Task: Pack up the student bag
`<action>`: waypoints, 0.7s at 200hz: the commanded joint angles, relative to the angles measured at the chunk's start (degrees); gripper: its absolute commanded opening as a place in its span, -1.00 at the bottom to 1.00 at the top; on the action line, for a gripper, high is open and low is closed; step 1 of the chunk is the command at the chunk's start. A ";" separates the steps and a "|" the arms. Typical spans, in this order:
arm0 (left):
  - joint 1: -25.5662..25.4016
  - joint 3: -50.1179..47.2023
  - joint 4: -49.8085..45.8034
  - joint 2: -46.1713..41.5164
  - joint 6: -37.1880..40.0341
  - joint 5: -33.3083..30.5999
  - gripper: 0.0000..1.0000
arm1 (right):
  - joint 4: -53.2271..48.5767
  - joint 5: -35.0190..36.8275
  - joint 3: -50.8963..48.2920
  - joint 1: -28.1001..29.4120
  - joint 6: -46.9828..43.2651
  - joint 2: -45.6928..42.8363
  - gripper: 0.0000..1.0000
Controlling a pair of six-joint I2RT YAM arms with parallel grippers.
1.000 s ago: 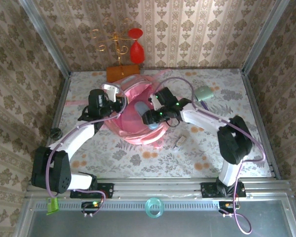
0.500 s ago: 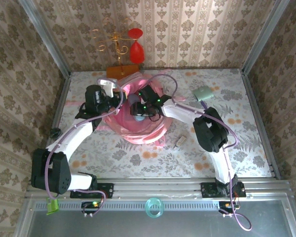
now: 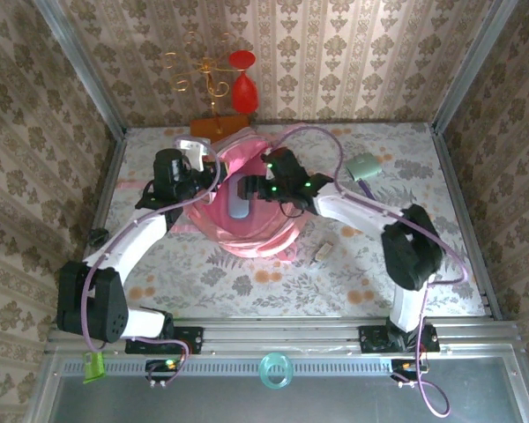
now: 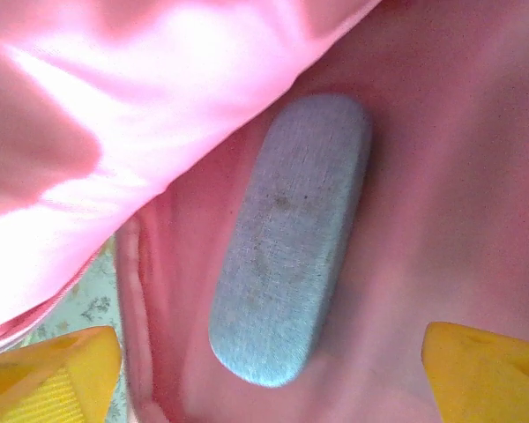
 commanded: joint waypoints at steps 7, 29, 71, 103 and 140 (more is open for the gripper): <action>-0.10 0.00 10.64 -1.29 -0.62 1.40 -1.00 | -1.70 2.24 -7.08 -8.99 -2.02 -6.76 0.78; -0.25 -2.16 11.34 -1.69 -0.62 0.51 -1.00 | -3.12 5.63 -8.23 -20.47 -0.41 -5.55 0.77; -0.43 -2.54 10.36 -1.68 -0.56 0.70 -1.00 | -4.73 12.95 0.86 -32.38 2.51 6.93 0.77; -0.85 -2.48 10.26 -1.86 -0.51 0.59 -1.00 | -11.00 17.24 9.87 -34.74 2.84 16.25 0.79; -1.04 -2.24 10.35 -1.28 -0.52 0.64 -1.00 | -14.34 18.78 16.36 -36.11 4.58 22.80 0.80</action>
